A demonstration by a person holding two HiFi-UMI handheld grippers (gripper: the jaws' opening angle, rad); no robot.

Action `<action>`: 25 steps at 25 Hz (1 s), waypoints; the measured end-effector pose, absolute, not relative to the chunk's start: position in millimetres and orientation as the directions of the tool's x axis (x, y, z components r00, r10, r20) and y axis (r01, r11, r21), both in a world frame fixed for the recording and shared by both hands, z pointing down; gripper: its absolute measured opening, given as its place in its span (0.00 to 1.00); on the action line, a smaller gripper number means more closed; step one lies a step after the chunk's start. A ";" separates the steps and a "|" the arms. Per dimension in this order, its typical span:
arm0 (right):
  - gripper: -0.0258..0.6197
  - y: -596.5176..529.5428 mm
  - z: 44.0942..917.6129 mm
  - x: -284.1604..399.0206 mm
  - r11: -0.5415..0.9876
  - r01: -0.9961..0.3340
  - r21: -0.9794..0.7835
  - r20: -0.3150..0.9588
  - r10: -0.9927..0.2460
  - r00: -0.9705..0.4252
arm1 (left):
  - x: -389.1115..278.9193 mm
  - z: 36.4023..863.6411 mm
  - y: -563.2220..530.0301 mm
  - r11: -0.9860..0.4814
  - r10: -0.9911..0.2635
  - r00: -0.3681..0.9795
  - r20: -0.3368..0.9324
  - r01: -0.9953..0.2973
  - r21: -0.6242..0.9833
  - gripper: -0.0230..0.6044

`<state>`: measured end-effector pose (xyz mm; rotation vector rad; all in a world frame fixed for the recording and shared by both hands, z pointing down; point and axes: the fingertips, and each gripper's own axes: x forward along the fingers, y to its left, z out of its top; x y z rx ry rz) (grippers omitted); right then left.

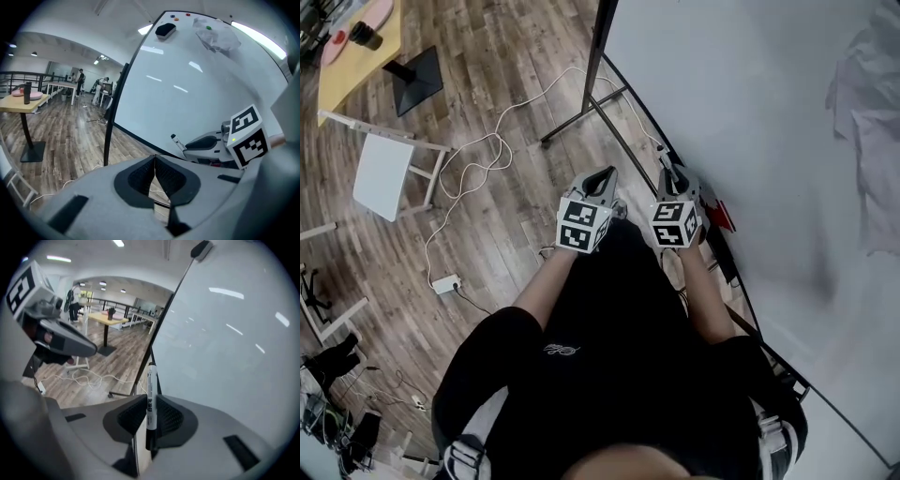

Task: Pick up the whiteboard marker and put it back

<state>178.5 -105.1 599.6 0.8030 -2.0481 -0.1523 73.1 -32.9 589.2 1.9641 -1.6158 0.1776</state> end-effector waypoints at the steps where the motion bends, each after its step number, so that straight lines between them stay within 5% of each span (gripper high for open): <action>1: 0.13 -100.6 588.1 168.7 0.785 -0.500 0.365 0.678 -0.592 -0.435 | 69.8 581.9 -31.6 -0.092 -0.863 0.248 0.439 -0.933 0.347 0.05; 10: 0.13 -61.0 492.8 94.2 0.812 -0.549 0.200 0.401 -0.579 -0.710 | 14.6 496.9 -16.0 -0.045 -0.955 0.122 0.269 -0.960 0.277 0.05; 25: 0.13 32.3 424.8 -48.4 0.931 -0.351 0.095 0.149 -0.362 -0.920 | -99.1 453.0 76.4 0.164 -0.972 -0.127 0.198 -0.969 0.182 0.05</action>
